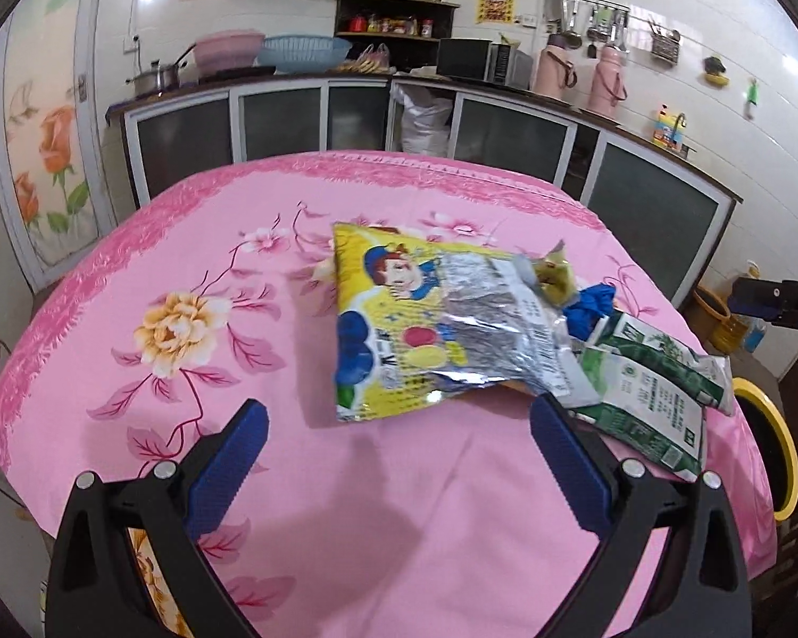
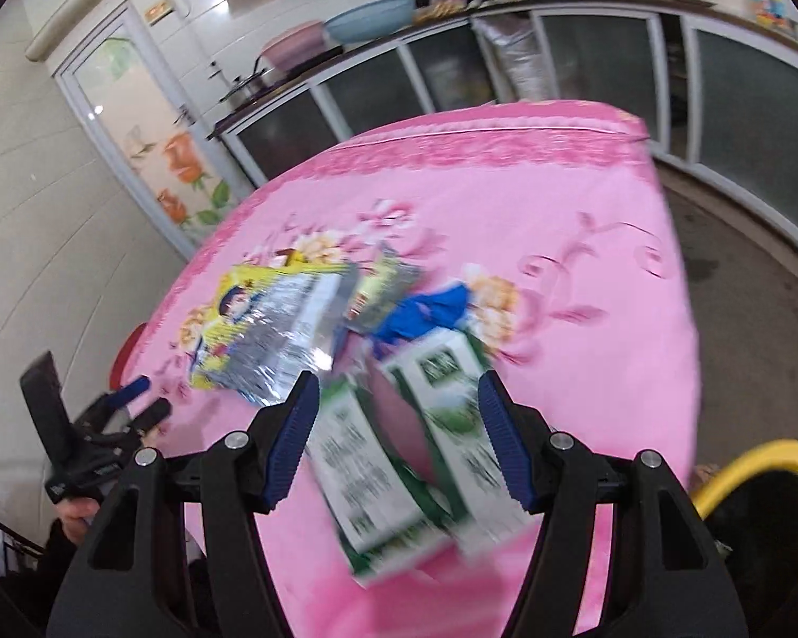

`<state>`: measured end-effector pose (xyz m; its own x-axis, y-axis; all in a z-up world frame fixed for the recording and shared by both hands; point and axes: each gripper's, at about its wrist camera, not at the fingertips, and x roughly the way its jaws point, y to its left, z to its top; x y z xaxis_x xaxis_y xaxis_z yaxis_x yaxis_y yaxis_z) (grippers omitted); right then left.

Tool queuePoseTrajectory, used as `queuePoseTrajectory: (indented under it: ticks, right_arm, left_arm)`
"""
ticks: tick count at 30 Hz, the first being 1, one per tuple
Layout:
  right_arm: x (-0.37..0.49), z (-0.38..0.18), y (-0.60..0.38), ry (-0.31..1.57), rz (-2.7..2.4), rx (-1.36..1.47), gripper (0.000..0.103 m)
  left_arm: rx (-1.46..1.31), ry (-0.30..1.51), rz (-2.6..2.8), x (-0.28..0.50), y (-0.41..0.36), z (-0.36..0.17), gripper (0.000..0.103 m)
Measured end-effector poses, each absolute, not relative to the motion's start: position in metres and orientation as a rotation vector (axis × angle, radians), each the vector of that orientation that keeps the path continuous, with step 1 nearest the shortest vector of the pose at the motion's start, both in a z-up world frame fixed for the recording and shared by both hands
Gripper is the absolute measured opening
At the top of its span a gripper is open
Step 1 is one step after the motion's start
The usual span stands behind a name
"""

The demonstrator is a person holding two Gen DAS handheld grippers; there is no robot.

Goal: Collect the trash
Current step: 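Reach both tools back toward the trash on the table, then grasp the yellow snack bag with the left tool while the right tool grasps a yellow wrapper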

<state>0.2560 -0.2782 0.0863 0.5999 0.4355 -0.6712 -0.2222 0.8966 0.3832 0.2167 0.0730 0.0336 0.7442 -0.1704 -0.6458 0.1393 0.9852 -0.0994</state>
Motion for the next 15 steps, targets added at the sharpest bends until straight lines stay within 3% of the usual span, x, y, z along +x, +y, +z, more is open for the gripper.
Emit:
queuePoseTrajectory:
  ticks: [15]
  right_arm:
    - [0.349,0.068,-0.219,1.012,0.442,0.327,0.054]
  left_arm:
    - [-0.089,0.778,-0.238,0.269,0.088,0.022,0.095]
